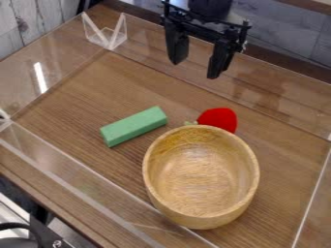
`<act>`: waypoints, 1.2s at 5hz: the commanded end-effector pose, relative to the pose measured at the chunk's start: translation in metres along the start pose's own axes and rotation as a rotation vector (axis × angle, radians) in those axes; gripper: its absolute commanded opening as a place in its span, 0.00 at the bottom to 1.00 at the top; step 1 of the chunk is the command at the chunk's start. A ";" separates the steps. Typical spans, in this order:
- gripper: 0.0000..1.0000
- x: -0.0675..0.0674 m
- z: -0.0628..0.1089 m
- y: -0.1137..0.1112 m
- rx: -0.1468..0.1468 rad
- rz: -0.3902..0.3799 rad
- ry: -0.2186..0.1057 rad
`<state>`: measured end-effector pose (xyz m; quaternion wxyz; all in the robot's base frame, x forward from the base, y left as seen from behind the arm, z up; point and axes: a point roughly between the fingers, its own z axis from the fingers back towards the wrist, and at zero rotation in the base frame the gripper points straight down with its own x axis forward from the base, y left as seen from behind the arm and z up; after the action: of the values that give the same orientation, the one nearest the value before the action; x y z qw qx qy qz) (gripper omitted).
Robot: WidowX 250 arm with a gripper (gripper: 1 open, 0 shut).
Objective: Move the red fruit to the left
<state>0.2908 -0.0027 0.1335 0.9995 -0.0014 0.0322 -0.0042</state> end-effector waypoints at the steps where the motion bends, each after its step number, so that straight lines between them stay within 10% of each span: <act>1: 1.00 0.005 -0.012 0.001 0.005 -0.186 0.011; 3: 1.00 0.019 -0.051 -0.009 0.021 -0.517 0.004; 6: 1.00 0.031 -0.086 -0.013 0.051 -0.669 -0.060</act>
<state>0.3112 -0.0142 0.0371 0.9445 0.0061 0.0184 -0.3278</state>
